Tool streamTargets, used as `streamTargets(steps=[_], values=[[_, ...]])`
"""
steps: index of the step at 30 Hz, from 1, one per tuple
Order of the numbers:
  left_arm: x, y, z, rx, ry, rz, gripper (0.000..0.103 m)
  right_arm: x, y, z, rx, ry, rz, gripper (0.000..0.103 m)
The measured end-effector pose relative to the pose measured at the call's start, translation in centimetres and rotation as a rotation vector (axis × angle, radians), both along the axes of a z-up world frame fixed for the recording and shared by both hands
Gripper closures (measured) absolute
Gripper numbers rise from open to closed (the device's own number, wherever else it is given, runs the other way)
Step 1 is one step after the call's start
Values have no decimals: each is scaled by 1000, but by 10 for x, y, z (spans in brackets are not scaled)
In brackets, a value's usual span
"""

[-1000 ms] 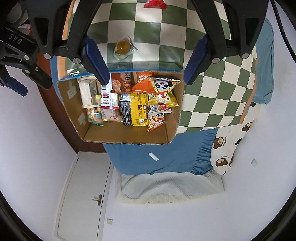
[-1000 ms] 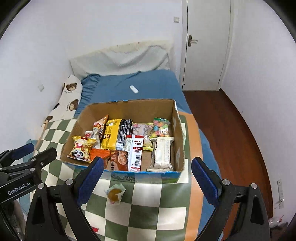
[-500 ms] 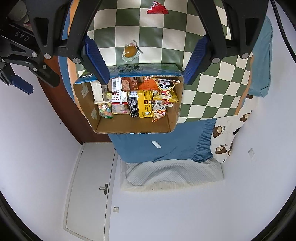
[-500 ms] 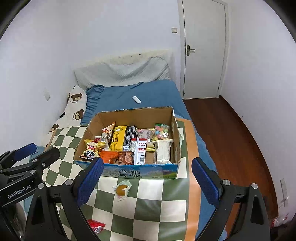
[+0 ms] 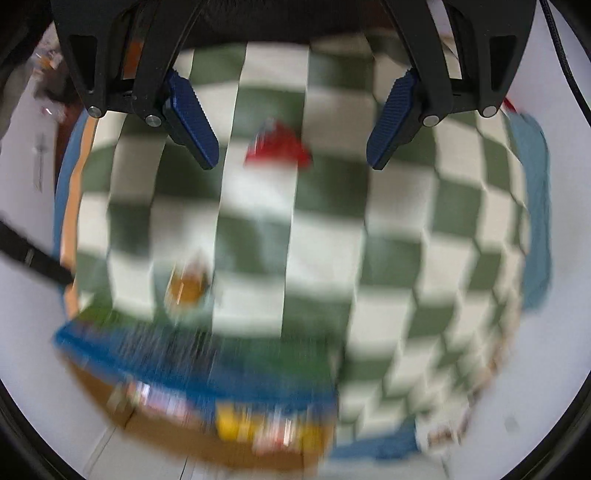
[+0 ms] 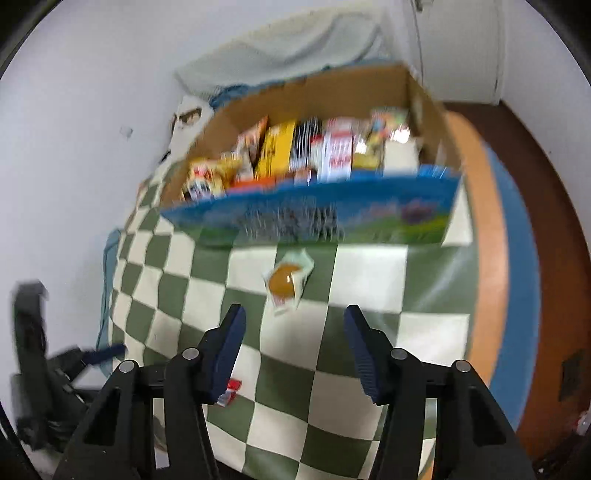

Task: Organize snacks
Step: 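Grasp the small red packet with the left tool while the right tool grasps the wrapped egg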

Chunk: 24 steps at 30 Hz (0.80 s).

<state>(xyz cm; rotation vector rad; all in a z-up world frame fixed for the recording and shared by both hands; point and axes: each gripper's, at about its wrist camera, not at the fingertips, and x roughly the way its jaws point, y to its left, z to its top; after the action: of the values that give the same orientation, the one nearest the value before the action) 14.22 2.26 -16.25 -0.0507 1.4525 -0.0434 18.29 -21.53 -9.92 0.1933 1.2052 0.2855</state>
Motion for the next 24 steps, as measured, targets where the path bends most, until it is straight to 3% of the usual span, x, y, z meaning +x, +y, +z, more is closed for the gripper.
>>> streamTargets(steps=[4,7,8,9,10,20,21,22,23,24], values=[[-13,8,-55,-118,163,89,22,2,10,-36,11,60,22,45],[-9,11,-84,-228,220,189,22,9,13,-54,12,87,17,45],[-6,10,-94,-264,224,223,34,13,14,-60,15,94,14,45],[-3,9,-99,-255,224,233,59,16,15,-63,15,98,11,45],[-1,7,-104,-237,228,233,64,21,16,-68,16,104,5,44],[21,10,-97,-136,127,239,64,77,50,-116,34,157,-43,41],[23,12,-97,-139,125,245,64,80,54,-119,14,151,-37,43],[26,13,-97,-147,128,245,63,82,60,-121,-34,137,-22,54],[27,14,-98,-157,137,244,63,82,65,-121,-57,127,1,59],[28,14,-100,-168,147,249,61,81,68,-120,-72,121,23,59]])
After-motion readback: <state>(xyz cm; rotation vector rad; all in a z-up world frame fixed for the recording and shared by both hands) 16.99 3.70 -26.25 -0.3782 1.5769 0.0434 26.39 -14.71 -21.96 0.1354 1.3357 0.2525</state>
